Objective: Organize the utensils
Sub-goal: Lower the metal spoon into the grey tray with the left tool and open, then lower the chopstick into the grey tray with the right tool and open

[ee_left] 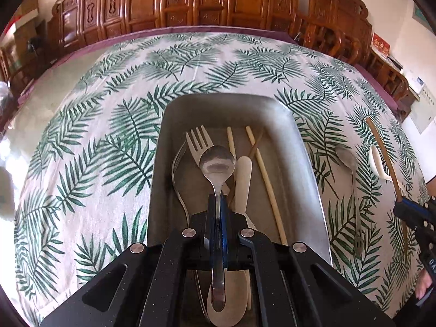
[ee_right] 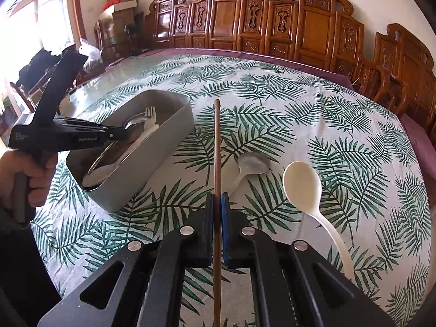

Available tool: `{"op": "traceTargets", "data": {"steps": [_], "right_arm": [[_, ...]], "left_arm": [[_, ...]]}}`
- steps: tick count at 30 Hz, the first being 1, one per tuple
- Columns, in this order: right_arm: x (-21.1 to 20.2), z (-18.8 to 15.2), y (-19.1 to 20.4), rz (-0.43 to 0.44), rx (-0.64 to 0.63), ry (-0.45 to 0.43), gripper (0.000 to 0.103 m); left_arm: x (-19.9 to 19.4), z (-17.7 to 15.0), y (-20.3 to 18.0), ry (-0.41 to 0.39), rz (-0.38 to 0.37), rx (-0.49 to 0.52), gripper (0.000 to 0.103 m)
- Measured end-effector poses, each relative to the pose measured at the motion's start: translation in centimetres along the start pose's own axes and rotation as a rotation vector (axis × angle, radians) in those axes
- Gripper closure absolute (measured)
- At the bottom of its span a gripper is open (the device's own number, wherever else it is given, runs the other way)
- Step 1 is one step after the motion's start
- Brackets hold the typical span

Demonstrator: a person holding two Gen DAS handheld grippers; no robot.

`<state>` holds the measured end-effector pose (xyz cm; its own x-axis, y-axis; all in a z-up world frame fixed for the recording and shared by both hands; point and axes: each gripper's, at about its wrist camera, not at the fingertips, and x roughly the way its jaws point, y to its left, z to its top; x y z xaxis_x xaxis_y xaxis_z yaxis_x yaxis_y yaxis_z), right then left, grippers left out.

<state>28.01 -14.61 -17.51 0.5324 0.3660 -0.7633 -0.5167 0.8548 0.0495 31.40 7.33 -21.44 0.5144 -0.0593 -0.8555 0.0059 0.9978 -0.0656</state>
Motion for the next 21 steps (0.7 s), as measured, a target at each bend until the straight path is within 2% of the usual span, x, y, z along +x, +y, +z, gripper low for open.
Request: {"op": "traceTargets", "data": {"steps": [7,13,15,18,21], "right_arm": [[0.1,1.1,1.4,-0.026,-0.037,0.007,0.097],[-0.2,3.1,2.5,0.023,0.013,-0.02,0.097],[-0.2,4.0,3.5,0.041,0.012,-0.032,0.097],[0.1,5.1,4.8,0.071,0.013,-0.046,0.097],[0.8,6.2,5.9,0.106,0.026,-0.053,0.097]], "left_arm": [[-0.2,0.4,0.0,-0.003,-0.005,-0.003,0.1],[-2.3,1.1,0.6,-0.054,-0.04,-0.027,0.099],[-3.0,1.3,0.8,-0.072,-0.048,-0.032,0.096],[-4.0,1.7,1.4,-0.103,-0.043,-0.036,0.082],[-4.5,1.9,2.2,-0.117,-0.045,-0.052,0.072]]}}
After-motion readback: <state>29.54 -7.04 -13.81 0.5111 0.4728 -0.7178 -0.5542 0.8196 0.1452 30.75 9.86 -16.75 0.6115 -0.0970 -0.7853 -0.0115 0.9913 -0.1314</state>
